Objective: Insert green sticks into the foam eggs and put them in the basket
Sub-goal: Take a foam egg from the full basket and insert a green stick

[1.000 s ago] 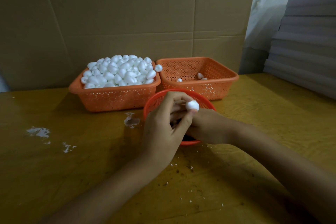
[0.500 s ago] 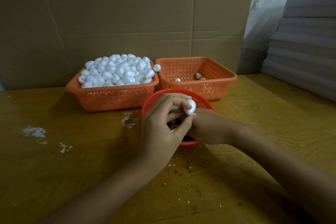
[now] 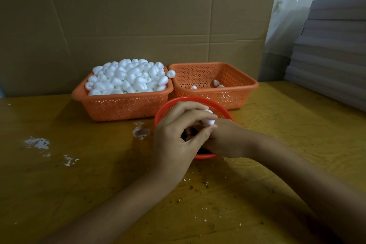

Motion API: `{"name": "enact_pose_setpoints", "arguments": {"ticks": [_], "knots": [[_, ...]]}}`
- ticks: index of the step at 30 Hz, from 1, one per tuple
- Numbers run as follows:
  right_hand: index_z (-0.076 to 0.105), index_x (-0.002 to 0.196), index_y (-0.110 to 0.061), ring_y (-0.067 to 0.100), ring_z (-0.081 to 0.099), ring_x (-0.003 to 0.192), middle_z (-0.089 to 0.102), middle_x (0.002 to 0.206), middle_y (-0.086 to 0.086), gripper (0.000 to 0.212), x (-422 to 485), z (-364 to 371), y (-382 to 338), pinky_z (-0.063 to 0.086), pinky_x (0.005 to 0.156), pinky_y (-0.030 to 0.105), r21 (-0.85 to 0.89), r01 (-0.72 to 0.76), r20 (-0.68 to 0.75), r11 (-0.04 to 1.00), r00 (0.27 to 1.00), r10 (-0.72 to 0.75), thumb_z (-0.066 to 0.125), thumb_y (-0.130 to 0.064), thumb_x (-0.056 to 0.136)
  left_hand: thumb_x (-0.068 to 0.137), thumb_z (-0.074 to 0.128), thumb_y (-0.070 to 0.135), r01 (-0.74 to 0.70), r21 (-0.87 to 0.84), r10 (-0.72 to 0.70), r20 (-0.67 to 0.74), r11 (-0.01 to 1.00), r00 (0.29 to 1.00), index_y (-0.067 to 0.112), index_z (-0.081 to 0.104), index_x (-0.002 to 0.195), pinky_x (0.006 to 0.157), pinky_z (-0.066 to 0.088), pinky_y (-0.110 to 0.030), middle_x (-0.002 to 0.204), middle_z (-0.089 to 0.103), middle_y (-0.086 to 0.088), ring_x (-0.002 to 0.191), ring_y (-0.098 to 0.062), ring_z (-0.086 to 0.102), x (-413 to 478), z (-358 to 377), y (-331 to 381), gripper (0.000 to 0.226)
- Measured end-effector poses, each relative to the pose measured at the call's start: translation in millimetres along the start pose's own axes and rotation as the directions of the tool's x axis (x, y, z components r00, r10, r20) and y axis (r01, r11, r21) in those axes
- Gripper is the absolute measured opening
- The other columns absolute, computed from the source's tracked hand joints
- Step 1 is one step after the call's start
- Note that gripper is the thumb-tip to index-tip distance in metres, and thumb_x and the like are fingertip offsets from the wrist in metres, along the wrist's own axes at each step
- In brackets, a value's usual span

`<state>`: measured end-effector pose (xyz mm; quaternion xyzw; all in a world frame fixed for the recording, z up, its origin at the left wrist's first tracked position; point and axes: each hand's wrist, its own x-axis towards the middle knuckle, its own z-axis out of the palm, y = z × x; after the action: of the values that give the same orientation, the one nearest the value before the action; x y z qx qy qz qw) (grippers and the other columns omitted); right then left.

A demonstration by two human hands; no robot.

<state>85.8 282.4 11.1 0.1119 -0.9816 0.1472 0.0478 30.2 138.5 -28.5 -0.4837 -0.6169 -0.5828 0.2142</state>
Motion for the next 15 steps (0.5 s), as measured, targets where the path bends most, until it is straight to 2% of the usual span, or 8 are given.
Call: {"name": "enact_pose_setpoints", "arguments": {"ticks": [5, 7, 10, 15], "knots": [[0.060, 0.122, -0.002, 0.012, 0.052, 0.092, 0.057, 0.105, -0.001, 0.021, 1.3, 1.7, 2.0, 0.051, 0.084, 0.052, -0.018, 0.000, 0.003, 1.000, 1.000, 0.000, 0.051, -0.009, 0.104, 0.090, 0.080, 0.006, -0.019, 0.056, 0.019, 0.006, 0.998, 1.000, 0.010, 0.080, 0.113, 0.094, 0.052, -0.025, 0.110, 0.068, -0.003, 0.109, -0.016, 0.066, 1.9, -0.9, 2.0, 0.024], [0.059, 0.124, -0.002, 0.008, 0.050, 0.095, 0.052, 0.106, -0.007, 0.023, 1.2, 1.5, 2.3, 0.051, 0.086, 0.050, -0.005, 0.005, -0.006, 1.000, 1.000, -0.005, 0.052, -0.012, 0.105, 0.092, 0.077, 0.010, -0.029, 0.055, 0.029, 0.005, 0.998, 1.000, 0.011, 0.079, 0.118, 0.092, 0.050, -0.023, 0.108, 0.067, -0.003, 0.106, -0.017, 0.066, 2.2, -0.3, 2.2, 0.026], [0.058, 0.129, -0.004, 0.003, 0.046, 0.097, 0.047, 0.107, -0.013, 0.027, 0.2, 0.6, 3.1, 0.053, 0.088, 0.046, 0.024, 0.020, -0.019, 1.000, 1.000, -0.020, 0.054, -0.013, 0.104, 0.094, 0.074, 0.016, -0.024, 0.052, 0.024, 0.004, 0.998, 1.000, 0.012, 0.077, 0.121, 0.088, 0.052, -0.026, 0.106, 0.066, -0.002, 0.102, -0.016, 0.065, 1.1, -0.2, 1.0, 0.028], [0.061, 0.130, -0.010, -0.003, 0.045, 0.099, 0.047, 0.105, -0.022, 0.027, 1.9, 0.4, 4.5, 0.052, 0.091, 0.047, 0.031, 0.005, -0.003, 1.000, 1.000, -0.005, 0.055, -0.014, 0.104, 0.095, 0.075, 0.024, 0.040, 0.026, -0.039, -0.011, 0.999, 0.999, 0.017, 0.079, 0.115, 0.071, 0.055, -0.036, 0.101, 0.066, 0.003, 0.091, -0.019, 0.067, -1.2, -0.3, -2.6, 0.022]]}}
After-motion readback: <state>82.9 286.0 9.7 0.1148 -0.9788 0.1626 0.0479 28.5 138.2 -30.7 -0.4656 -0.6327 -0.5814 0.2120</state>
